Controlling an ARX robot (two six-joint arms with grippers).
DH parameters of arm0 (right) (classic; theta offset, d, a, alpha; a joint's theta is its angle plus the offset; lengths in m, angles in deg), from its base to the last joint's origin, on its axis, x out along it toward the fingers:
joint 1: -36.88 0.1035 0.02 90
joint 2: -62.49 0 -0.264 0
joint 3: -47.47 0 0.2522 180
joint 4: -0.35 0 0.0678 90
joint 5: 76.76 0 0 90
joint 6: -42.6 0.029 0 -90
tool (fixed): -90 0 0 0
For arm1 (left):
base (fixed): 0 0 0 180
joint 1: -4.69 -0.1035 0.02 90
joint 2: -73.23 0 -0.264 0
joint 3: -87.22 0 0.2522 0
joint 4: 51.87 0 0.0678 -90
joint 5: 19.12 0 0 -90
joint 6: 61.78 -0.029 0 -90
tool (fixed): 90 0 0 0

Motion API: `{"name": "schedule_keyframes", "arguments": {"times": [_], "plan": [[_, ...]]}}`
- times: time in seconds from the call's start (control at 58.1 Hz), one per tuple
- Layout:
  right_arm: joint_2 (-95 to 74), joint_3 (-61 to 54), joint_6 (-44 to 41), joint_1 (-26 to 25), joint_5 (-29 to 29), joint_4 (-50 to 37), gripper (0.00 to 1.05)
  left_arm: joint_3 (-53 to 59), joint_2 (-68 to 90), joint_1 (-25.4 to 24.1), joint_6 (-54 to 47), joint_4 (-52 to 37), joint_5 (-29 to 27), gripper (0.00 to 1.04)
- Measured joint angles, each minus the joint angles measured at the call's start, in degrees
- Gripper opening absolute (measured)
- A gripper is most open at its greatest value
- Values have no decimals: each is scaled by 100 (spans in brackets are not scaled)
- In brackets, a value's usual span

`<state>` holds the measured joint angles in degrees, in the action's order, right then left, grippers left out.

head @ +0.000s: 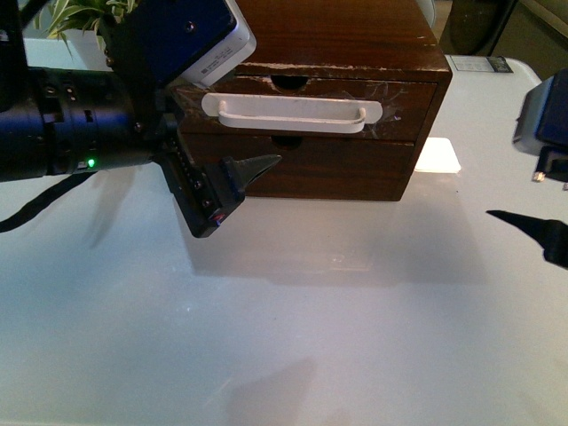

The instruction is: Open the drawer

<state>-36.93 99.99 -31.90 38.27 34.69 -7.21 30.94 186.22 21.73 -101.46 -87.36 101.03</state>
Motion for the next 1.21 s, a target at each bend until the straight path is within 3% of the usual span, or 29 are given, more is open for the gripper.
{"name": "schedule_keyframes", "arguments": {"times": [0.465, 1.206], "plan": [[-879, 951, -199, 516, 212, -98, 96, -612, 590, -50, -323, 435, -31, 96], [-1340, 1644, -776, 970, 345, 645, 96, -1362, 1082, 166, -844, 1080, -59, 96]]}}
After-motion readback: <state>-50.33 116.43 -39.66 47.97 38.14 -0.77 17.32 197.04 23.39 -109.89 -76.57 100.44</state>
